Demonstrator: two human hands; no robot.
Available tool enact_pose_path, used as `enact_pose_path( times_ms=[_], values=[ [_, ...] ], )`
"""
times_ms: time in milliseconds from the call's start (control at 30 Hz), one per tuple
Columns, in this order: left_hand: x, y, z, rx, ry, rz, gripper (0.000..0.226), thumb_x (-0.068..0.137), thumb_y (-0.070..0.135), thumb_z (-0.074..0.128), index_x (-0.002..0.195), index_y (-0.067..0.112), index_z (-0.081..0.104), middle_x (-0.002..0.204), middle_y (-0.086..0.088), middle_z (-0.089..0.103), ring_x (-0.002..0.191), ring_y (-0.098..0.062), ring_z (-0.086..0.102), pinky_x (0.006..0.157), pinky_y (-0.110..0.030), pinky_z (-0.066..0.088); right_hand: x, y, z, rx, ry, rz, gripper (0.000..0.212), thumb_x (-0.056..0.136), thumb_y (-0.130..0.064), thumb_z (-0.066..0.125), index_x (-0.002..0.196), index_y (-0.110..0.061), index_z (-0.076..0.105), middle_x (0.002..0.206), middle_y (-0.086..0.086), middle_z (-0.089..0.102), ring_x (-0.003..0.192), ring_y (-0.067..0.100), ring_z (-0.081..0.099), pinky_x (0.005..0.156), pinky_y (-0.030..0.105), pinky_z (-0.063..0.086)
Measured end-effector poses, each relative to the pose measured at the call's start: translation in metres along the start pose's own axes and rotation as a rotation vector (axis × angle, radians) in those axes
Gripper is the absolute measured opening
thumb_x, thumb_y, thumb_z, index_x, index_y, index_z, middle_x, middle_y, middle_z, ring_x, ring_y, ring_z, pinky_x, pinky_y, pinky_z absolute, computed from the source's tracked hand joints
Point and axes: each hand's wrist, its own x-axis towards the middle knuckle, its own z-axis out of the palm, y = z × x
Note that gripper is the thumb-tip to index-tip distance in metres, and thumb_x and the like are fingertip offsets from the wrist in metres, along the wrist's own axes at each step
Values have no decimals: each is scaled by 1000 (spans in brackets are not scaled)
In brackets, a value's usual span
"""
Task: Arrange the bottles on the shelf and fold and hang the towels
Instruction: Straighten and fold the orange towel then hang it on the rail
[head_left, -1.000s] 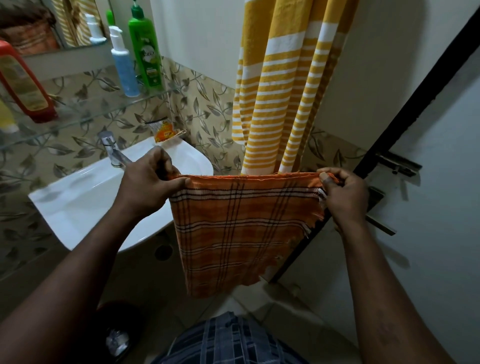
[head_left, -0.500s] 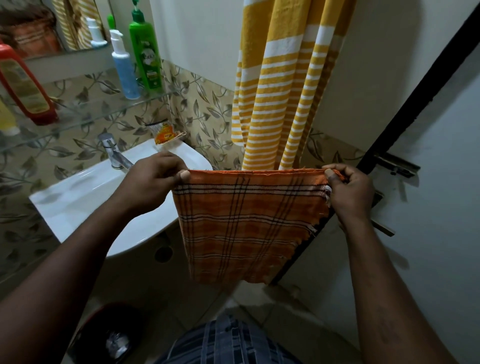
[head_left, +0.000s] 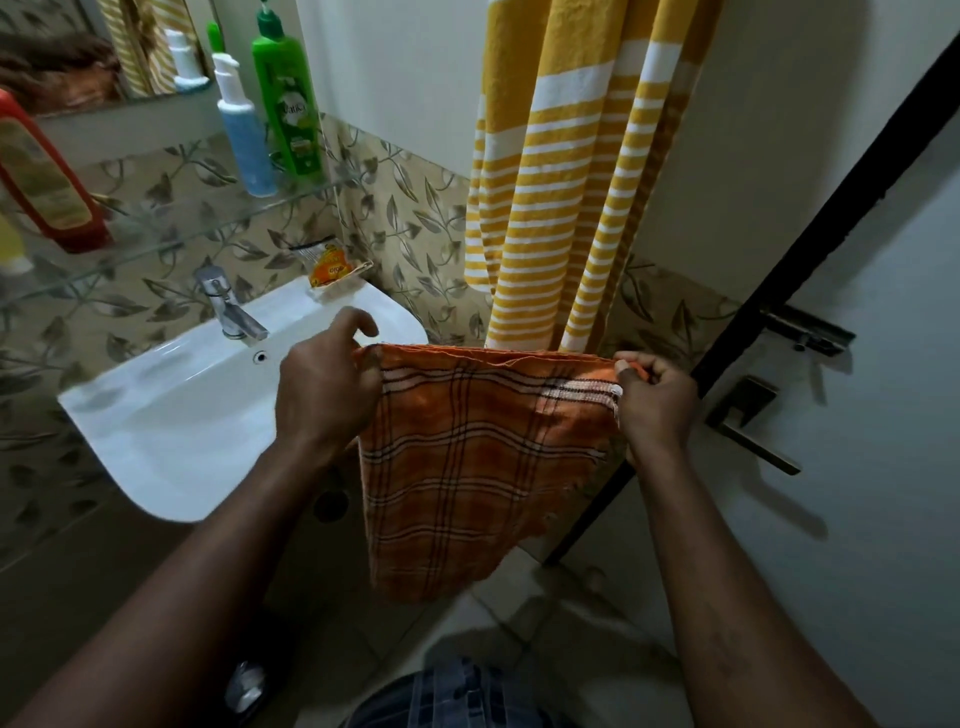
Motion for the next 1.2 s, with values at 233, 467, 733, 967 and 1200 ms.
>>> enact_pose_path(
  times_ms=[233,467,733,967,1200],
  values=[
    [-21,-12,22,148,-472,282,18,94,25,66,99,35,80,91,4,53,81,-28,61,67,-36,50,-21,25,5,44,114,98,19,94,-15,69,87,-31,75,96,-5,77,94,16,73,87,45,64],
    [12,-39,-2,603,-790,363,81,89,21,75,144,68,40,88,11,41,75,-13,52,57,-32,44,-3,-4,-52,-204,-637,-264,49,77,20,51,72,-20,78,90,0,64,89,5,63,83,19,49],
    [19,-13,21,593,-912,247,72,96,18,37,146,69,35,134,-5,67,104,-28,66,80,-38,56,7,-24,-33,-629,-794,-193,46,100,6,55,97,-31,82,103,-12,59,99,13,59,84,28,51],
    [23,-9,11,361,-972,258,72,99,11,40,142,68,45,127,-2,73,95,-19,63,82,-38,53,7,-30,-34,-673,-683,-186,49,96,12,50,112,-23,81,103,-14,59,103,10,57,72,12,42],
    [29,6,15,463,-892,279,62,102,25,38,149,66,34,111,-6,73,90,-21,65,79,-41,57,12,-44,-29,-677,-710,-174,57,95,10,51,125,-31,76,134,-3,70,117,19,65,97,33,55]
  ],
)
